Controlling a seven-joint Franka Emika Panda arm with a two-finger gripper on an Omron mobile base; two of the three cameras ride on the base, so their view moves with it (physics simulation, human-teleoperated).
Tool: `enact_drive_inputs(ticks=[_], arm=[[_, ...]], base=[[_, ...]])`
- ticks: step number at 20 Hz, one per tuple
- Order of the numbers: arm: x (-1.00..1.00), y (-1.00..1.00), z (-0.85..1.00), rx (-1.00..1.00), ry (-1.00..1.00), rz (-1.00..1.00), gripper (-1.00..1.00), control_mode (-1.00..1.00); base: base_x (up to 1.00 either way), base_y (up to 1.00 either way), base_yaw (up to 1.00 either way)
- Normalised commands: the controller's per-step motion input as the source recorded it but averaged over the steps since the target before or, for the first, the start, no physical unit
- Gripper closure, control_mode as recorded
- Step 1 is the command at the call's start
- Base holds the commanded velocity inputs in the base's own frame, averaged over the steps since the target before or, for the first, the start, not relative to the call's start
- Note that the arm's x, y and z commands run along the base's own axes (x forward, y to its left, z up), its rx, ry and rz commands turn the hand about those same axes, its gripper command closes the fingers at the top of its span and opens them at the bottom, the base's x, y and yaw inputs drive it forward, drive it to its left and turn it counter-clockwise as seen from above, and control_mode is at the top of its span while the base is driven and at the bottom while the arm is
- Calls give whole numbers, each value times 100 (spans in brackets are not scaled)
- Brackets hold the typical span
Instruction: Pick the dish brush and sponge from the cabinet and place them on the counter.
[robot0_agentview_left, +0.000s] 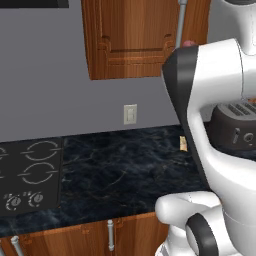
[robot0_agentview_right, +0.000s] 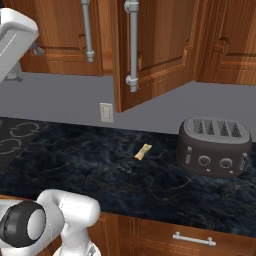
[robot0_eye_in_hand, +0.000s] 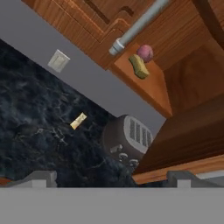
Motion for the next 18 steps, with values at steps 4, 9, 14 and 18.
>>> enact_drive_inputs(ticks=[4,9,14,18], arm=[[1,-44,-3,-16,-2,0,-100,-100],[9,-35,-6,-16,-1,0,-100,-100],[34,-10,-14,-15,3,-1,-100,-100],[48,-2,-2,-12,14,-8,-100,-100]], base=[[0,0,0],[0,0,0],[0,0,0],[0,0,0]])
